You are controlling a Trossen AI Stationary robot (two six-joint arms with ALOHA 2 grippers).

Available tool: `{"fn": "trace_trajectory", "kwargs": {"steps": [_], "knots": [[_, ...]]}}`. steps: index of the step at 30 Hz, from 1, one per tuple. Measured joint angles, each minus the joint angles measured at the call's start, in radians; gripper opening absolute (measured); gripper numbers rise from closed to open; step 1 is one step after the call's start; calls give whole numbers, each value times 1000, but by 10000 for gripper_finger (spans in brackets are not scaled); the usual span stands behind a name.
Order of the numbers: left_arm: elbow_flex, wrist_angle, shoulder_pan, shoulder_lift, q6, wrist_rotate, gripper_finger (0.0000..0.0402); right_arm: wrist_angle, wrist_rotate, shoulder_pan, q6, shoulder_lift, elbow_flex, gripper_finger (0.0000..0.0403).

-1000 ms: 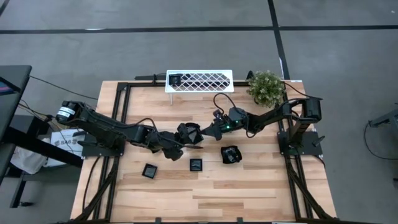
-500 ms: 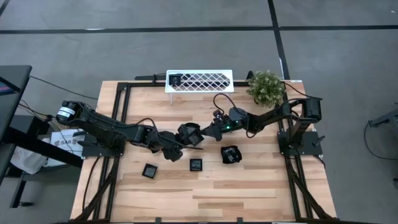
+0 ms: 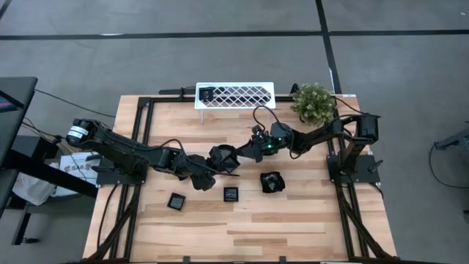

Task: Pick & Place Mini shaped plates
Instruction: Stack the top black square plate on top of the black square plate on the shelf

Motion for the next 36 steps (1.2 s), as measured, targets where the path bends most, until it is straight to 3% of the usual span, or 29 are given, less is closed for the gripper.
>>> {"fn": "trace_trajectory", "kwargs": {"steps": [7,14,21,27,30,32,36], "knots": [[0,-11,0,-62,-71,-58,6,2,-48,-93,0,0,0,197],[1,-7,23,-205,-143,-257,6,24,-47,-167,-8,-2,0,191],[1,-8,194,-287,-166,-310,8,25,-25,-193,-63,-2,0,186],[1,8,421,-272,-209,-302,7,26,-18,-147,-110,-2,0,183],[1,21,519,-258,-225,-189,6,25,-18,-114,-149,-2,0,183],[1,47,565,-233,-224,-140,6,25,-18,-93,-188,-2,0,183],[1,119,618,-162,-190,-137,6,25,-18,-57,-228,-2,0,185]]}}
